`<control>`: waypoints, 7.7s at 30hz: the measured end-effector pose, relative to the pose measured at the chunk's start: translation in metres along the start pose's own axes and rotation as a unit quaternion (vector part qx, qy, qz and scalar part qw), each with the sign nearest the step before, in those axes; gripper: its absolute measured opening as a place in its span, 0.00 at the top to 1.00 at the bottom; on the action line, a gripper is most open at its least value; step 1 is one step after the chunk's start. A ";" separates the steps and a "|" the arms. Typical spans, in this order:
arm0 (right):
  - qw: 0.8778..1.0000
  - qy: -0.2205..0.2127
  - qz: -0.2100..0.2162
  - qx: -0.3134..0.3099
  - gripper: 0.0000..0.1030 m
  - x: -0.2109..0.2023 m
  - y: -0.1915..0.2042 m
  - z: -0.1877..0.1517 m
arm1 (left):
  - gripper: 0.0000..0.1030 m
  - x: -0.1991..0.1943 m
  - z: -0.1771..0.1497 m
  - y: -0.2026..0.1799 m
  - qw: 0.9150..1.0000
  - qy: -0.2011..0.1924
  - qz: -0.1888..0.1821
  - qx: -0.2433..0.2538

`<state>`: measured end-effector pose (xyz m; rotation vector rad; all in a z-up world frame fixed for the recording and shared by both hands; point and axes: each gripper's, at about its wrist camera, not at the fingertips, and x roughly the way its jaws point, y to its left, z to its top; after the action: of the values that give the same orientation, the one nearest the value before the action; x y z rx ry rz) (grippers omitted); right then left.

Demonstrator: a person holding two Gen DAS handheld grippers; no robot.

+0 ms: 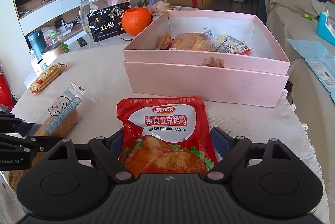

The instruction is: Organize snacks

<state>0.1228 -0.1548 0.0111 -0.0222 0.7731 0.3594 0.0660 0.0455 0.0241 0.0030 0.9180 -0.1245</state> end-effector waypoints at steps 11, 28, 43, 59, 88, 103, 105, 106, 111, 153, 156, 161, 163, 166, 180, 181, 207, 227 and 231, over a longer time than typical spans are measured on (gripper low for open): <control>0.999 0.037 -0.017 0.014 0.34 -0.020 -0.022 0.009 | 0.60 -0.001 -0.008 -0.011 0.999 -0.025 0.019 0.013; 0.998 0.046 -0.045 -0.011 0.75 -0.048 -0.003 0.027 | 0.66 -0.009 -0.023 -0.007 0.996 -0.051 -0.049 -0.052; 0.998 0.035 -0.055 0.008 0.08 -0.016 -0.015 -0.011 | 0.65 -0.004 -0.017 -0.030 0.999 -0.046 -0.011 -0.020; 0.995 0.082 0.031 0.045 0.51 -0.037 -0.051 0.013 | 0.65 -0.004 -0.025 -0.017 0.995 -0.072 -0.036 -0.064; 0.997 0.058 -0.053 -0.020 0.73 -0.066 -0.046 0.025 | 0.64 0.002 -0.020 -0.043 0.998 -0.068 -0.009 0.008; 0.996 0.077 0.008 0.048 0.40 -0.067 -0.078 0.029 | 0.63 0.002 -0.023 -0.037 0.997 -0.079 -0.016 0.000; 0.997 0.067 0.034 0.034 0.16 -0.068 -0.068 0.024 | 0.63 0.001 -0.025 -0.038 0.996 -0.082 -0.015 0.002; 0.997 0.066 0.041 0.022 0.16 -0.065 -0.060 0.022 | 0.63 0.002 -0.025 -0.038 0.996 -0.085 -0.015 0.005; 0.994 0.100 0.047 0.013 0.16 -0.034 -0.044 0.014 | 0.63 0.001 -0.030 -0.038 0.995 -0.097 -0.017 0.007; 0.992 0.044 0.117 0.026 0.79 -0.111 -0.045 0.046 | 0.68 -0.036 0.016 -0.024 0.980 -0.129 -0.148 -0.025; 0.992 0.004 0.121 0.039 0.79 -0.127 -0.059 0.074 | 0.68 -0.050 0.068 -0.032 0.970 -0.173 -0.168 -0.005; 0.991 -0.041 0.108 0.067 0.79 -0.107 -0.075 0.139 | 0.67 -0.041 0.154 -0.032 0.951 -0.220 -0.215 -0.020; 0.991 -0.053 0.093 0.078 0.70 -0.082 -0.082 0.163 | 0.65 -0.010 0.185 -0.029 0.954 -0.180 -0.236 -0.038; 0.994 -0.025 0.050 0.097 0.29 -0.042 -0.098 0.173 | 0.62 0.048 0.200 -0.026 0.966 -0.094 -0.233 -0.057; 0.999 0.023 0.001 0.024 0.30 -0.026 -0.105 0.094 | 0.62 0.031 0.137 0.050 0.987 -0.144 -0.075 -0.020; 1.000 0.028 0.002 0.013 0.29 -0.031 -0.101 0.088 | 0.62 0.030 0.130 0.063 0.989 -0.135 -0.052 -0.023; 0.967 0.195 0.014 -0.161 0.24 -0.116 -0.004 -0.058 | 0.62 0.004 0.018 0.050 0.992 -0.109 -0.043 -0.052; 0.981 0.141 0.023 -0.133 0.25 -0.121 -0.009 -0.034 | 0.62 -0.026 -0.025 -0.020 0.993 -0.085 -0.085 0.004; 0.975 0.178 0.033 -0.127 0.25 -0.140 -0.015 -0.051 | 0.62 -0.027 -0.028 -0.044 0.990 -0.084 -0.113 0.031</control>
<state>0.0011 -0.2202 0.0690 -0.3094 1.0805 0.5249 0.0227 0.0060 0.0308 -0.0543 0.7433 -0.3587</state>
